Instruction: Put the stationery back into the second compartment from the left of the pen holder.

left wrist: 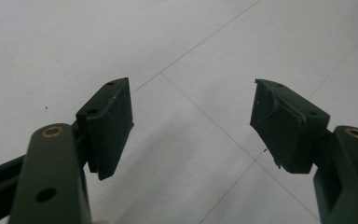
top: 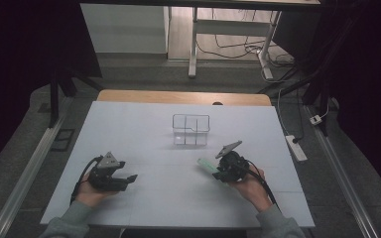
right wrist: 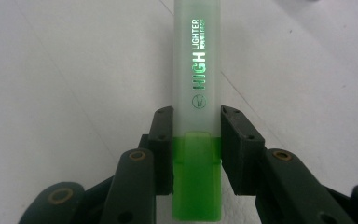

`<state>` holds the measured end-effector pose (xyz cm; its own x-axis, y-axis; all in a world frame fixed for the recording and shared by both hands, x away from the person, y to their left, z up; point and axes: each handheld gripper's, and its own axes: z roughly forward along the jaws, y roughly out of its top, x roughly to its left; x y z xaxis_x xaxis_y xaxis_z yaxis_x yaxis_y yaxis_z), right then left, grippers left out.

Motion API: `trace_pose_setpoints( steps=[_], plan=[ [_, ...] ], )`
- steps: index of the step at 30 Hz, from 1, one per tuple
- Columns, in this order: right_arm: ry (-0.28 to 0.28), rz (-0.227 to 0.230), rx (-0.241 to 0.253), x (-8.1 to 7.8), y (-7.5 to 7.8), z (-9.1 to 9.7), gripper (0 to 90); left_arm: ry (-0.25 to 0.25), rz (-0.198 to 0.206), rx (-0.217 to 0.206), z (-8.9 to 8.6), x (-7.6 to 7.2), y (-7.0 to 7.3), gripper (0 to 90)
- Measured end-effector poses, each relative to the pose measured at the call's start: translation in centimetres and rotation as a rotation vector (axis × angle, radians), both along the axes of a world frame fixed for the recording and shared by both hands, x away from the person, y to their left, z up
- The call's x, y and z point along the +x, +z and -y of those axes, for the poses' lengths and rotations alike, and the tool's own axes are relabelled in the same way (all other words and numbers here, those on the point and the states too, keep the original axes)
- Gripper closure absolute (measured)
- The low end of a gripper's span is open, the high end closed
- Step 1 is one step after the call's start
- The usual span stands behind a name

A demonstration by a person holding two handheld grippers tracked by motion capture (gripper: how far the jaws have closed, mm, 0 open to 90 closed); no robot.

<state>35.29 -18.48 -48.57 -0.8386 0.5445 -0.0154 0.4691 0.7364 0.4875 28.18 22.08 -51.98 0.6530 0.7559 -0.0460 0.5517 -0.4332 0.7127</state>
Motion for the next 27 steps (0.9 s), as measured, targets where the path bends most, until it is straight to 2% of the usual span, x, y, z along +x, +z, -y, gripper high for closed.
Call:
trace_pose_setpoints(
  steps=[9, 15, 27],
  plan=[
    [0.023, 0.026, 0.045, -0.3, 1.1, 0.6, 66.4, -0.004, 0.004, 0.005, 0.1, 0.0, 0.0, 29.2],
    [0.074, 0.038, 0.071, -0.7, 1.5, 0.2, 66.4, -0.014, 0.009, 0.018, 0.3, 0.0, 0.0, 29.2],
    [0.134, 0.040, 0.078, -1.4, 1.4, -0.8, 66.4, -0.042, 0.015, 0.040, 1.0, -0.1, 0.2, 28.9]
  ],
)
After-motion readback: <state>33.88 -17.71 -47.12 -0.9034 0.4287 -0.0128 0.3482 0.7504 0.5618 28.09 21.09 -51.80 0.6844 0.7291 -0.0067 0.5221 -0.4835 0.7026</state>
